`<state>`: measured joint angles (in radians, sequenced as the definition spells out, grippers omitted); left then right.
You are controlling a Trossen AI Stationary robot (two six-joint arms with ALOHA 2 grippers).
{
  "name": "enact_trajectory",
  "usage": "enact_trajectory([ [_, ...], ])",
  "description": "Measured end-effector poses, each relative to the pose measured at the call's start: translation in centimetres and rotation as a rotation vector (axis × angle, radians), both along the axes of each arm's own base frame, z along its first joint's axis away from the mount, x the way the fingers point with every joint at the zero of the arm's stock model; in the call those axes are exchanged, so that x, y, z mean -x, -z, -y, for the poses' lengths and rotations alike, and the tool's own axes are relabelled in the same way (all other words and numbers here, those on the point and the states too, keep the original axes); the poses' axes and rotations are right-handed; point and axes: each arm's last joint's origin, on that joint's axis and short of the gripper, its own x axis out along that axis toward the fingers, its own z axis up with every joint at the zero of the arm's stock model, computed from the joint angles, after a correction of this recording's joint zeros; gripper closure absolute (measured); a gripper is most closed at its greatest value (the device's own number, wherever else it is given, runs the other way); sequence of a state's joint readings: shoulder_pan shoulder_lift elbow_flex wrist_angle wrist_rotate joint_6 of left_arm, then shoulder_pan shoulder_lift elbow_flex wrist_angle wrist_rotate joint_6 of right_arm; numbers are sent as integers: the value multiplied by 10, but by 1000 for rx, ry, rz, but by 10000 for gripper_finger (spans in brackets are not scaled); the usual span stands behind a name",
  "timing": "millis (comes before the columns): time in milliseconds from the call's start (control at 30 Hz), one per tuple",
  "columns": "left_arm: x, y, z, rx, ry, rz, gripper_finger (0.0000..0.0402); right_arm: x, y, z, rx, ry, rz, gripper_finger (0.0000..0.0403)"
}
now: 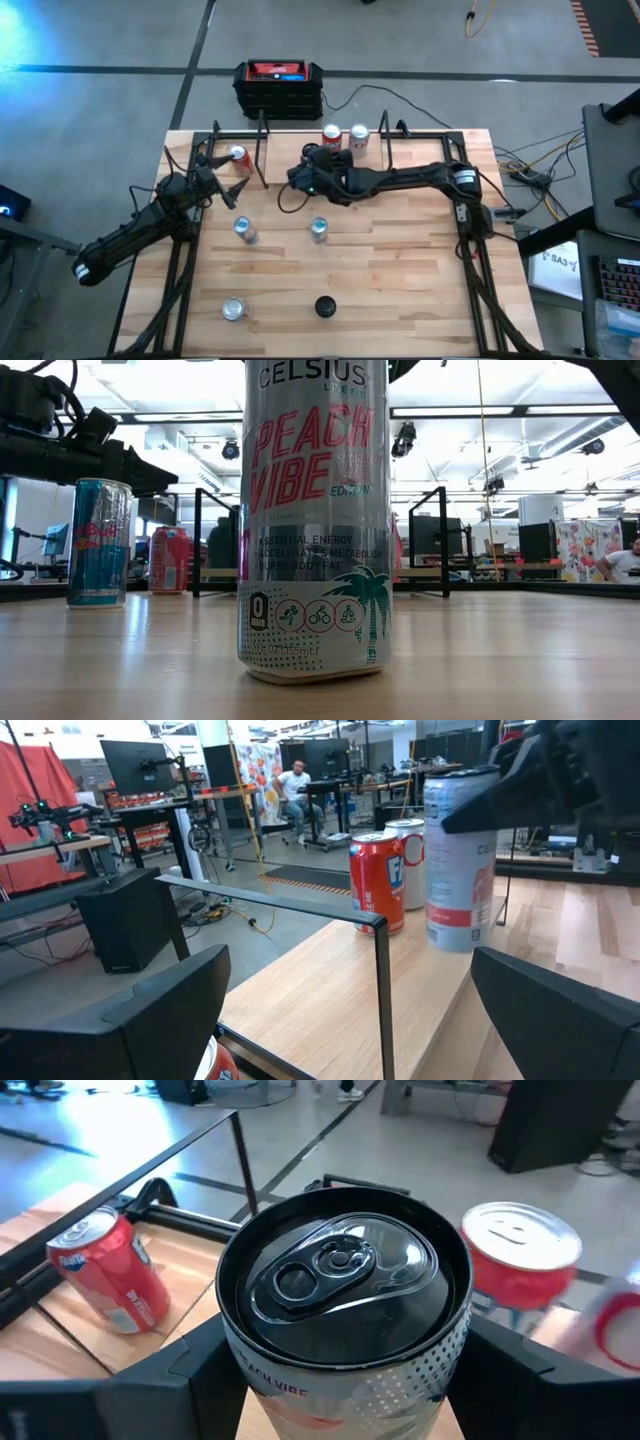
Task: Place canned beverage on shelf
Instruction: Put the white and pink soda can on the shelf
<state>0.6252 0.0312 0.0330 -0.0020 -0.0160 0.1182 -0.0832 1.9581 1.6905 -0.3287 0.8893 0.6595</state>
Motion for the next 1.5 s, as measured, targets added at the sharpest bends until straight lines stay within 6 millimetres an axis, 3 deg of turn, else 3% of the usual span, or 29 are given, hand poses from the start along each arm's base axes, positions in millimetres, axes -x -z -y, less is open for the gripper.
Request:
enact_trajectory([
  [433,0,0,0,0,0,0,3,-15,10,35,44,-49,45,145],
  [900,0,0,0,0,0,0,3,-10,7,75,24,-69,84,145],
  [1233,0,0,0,0,0,0,3,-10,9,78,-4,-127,87,145],
  [1500,0,0,0,0,0,0,3,-17,29,79,-38,-103,115,144],
])
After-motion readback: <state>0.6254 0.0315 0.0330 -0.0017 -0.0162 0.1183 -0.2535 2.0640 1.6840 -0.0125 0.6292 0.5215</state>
